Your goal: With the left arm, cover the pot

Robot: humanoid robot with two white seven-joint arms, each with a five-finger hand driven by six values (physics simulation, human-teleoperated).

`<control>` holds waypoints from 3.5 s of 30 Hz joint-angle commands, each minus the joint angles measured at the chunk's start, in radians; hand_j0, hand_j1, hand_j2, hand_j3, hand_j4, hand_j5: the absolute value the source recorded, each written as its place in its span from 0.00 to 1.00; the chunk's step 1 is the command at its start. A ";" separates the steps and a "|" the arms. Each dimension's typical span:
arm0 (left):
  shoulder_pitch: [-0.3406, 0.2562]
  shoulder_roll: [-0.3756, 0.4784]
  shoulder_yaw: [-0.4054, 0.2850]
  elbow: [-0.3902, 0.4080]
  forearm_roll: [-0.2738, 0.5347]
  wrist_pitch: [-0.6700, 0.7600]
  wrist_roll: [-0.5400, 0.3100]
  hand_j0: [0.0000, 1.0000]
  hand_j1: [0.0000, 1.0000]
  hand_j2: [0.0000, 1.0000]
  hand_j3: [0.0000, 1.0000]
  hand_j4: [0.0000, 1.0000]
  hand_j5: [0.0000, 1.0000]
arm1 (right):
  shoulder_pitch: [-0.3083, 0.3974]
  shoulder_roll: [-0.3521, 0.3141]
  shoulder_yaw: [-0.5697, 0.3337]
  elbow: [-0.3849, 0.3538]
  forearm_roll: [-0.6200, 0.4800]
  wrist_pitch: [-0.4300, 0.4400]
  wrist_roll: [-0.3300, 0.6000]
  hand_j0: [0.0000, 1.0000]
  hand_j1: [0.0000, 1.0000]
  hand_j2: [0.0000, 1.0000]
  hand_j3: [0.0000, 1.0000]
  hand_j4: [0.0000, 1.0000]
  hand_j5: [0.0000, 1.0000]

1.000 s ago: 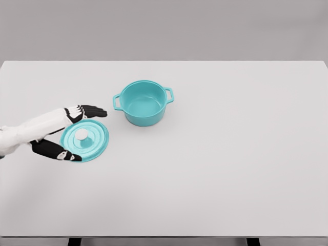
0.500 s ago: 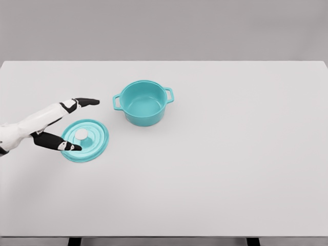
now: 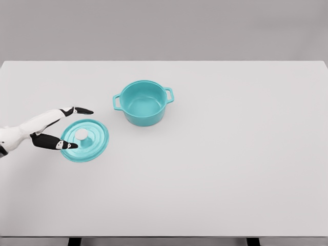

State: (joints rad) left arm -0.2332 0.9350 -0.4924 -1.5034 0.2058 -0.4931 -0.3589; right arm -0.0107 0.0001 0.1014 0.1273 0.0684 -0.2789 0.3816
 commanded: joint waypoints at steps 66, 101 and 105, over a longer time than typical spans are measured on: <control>-0.020 -0.070 -0.080 0.152 0.033 0.010 -0.002 0.61 0.61 0.61 0.61 0.61 0.61 | 0.000 0.000 0.000 0.000 0.001 0.000 0.000 1.00 1.00 1.00 1.00 1.00 1.00; -0.077 -0.084 -0.089 0.176 -0.057 -0.032 0.017 0.77 0.77 0.77 0.77 0.77 0.77 | 0.000 0.000 0.000 0.000 0.001 -0.002 0.000 1.00 1.00 1.00 1.00 1.00 1.00; -0.078 -0.102 -0.110 0.204 -0.062 -0.033 0.018 0.73 0.73 0.73 0.73 0.73 0.73 | 0.000 0.000 0.000 0.000 0.001 -0.002 0.000 1.00 1.00 1.00 1.00 1.00 1.00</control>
State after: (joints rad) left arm -0.3114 0.8413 -0.5938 -1.3104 0.1428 -0.5255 -0.3437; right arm -0.0107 0.0001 0.1014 0.1273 0.0686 -0.2790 0.3816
